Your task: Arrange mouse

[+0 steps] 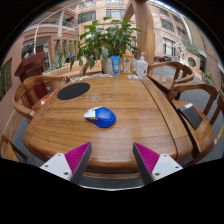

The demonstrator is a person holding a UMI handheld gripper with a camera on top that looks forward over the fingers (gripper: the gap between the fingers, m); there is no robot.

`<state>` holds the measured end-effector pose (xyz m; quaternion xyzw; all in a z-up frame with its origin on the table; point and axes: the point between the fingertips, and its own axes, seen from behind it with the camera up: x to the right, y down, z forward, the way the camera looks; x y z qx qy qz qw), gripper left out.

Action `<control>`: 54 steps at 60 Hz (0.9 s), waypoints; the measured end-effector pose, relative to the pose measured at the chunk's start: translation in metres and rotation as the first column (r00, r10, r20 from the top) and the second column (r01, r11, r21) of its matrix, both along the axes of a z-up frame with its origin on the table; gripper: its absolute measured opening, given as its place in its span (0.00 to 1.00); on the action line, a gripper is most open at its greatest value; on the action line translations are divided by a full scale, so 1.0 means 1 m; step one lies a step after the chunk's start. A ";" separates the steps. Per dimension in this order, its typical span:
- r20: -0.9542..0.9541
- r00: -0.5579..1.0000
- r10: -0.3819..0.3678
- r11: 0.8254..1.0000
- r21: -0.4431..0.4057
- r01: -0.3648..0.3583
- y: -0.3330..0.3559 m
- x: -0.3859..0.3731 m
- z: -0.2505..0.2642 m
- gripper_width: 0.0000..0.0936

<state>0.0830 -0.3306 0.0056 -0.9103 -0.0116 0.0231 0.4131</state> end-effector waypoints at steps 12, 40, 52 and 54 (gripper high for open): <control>0.061 0.998 0.035 0.998 0.041 -0.038 0.067 -0.013 -0.017 0.92; 0.086 0.992 0.090 0.990 0.099 -0.098 0.170 -0.042 -0.015 0.61; 0.127 0.990 0.066 0.992 0.099 -0.079 0.180 -0.042 -0.016 0.46; 0.127 0.990 0.058 0.993 0.096 -0.071 0.181 -0.042 -0.015 0.43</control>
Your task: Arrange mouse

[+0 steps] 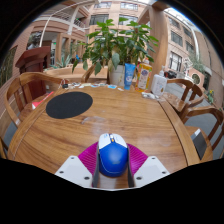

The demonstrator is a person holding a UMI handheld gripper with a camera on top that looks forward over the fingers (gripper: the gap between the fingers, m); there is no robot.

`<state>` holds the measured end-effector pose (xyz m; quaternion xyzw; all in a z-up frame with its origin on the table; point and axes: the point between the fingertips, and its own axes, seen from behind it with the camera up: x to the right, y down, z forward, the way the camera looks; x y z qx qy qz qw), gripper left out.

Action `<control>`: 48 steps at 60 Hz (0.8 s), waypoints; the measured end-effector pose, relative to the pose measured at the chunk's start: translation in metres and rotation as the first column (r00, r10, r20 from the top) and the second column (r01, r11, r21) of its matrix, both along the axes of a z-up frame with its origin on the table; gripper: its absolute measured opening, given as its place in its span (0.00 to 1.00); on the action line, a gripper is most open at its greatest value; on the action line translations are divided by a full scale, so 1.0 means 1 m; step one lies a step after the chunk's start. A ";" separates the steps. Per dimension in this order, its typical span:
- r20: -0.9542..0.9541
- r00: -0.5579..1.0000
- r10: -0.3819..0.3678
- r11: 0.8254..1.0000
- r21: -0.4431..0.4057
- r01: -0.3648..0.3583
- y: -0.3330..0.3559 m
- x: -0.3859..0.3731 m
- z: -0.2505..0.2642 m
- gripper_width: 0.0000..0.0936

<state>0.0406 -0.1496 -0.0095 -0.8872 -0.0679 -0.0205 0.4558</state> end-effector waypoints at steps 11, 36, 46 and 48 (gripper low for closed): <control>-0.004 0.998 -0.065 0.998 -0.011 0.065 -0.001 0.005 0.006 0.41; -0.120 0.984 -0.130 0.923 0.348 0.164 0.144 -0.049 0.224 0.41; -0.137 0.990 -0.031 0.967 0.246 0.064 0.180 -0.154 0.156 0.41; -0.124 0.992 -0.024 0.978 0.205 0.049 0.190 -0.163 0.141 0.41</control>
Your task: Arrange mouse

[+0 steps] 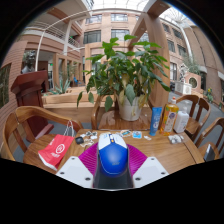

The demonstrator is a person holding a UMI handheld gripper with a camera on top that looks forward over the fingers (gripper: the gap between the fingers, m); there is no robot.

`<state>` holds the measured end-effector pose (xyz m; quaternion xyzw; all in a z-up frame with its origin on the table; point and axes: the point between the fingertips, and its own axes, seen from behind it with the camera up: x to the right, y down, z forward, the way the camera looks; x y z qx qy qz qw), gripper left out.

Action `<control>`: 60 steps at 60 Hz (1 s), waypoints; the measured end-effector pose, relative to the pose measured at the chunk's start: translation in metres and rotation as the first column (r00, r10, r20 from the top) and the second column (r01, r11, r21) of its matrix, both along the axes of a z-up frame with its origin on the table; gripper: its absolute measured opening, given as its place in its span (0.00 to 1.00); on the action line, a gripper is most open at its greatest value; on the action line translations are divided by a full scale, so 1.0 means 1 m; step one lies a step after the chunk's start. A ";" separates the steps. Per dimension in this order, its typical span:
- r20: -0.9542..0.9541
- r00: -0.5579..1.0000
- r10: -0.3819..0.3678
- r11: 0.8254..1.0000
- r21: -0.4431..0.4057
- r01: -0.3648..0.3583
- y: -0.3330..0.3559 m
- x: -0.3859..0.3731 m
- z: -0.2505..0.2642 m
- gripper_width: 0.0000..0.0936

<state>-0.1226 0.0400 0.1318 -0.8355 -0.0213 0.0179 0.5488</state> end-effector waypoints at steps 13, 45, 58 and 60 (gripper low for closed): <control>0.046 0.999 0.028 0.975 -0.223 -0.017 -0.002 -0.043 -0.123 0.45; 0.039 0.999 0.018 0.979 -0.204 -0.010 -0.080 -0.035 -0.045 0.92; 0.042 0.999 -0.012 0.986 -0.163 0.019 -0.151 -0.021 0.012 0.92; 0.039 0.999 -0.013 0.987 -0.160 0.019 -0.162 -0.020 0.018 0.91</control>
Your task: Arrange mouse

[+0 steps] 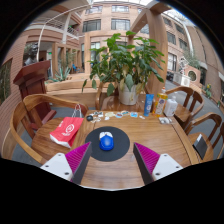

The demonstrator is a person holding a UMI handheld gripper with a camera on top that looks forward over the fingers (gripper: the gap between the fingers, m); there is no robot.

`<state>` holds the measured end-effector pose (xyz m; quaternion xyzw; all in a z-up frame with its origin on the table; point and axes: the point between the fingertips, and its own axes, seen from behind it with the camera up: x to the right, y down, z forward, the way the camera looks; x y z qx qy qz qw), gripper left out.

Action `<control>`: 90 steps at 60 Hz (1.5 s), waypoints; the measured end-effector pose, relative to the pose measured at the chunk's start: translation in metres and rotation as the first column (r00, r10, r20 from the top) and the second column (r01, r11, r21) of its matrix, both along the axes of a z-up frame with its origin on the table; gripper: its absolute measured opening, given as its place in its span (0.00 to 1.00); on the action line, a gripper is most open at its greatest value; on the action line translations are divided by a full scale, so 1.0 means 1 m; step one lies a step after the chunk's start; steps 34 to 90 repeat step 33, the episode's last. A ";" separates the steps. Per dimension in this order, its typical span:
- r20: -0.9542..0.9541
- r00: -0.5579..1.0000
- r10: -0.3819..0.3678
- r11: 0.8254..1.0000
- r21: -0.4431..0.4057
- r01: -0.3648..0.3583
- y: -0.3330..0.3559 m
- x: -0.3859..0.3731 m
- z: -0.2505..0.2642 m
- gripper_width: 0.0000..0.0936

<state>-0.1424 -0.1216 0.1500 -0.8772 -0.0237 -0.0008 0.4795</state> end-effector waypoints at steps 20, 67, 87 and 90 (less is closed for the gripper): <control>0.028 0.999 0.016 0.999 0.044 -0.017 -0.080 0.004 0.040 0.91; 0.051 0.998 0.035 0.998 0.054 -0.038 -0.098 0.003 0.046 0.91; 0.051 0.998 0.035 0.998 0.054 -0.038 -0.098 0.003 0.046 0.91; 0.051 0.998 0.035 0.998 0.054 -0.038 -0.098 0.003 0.046 0.91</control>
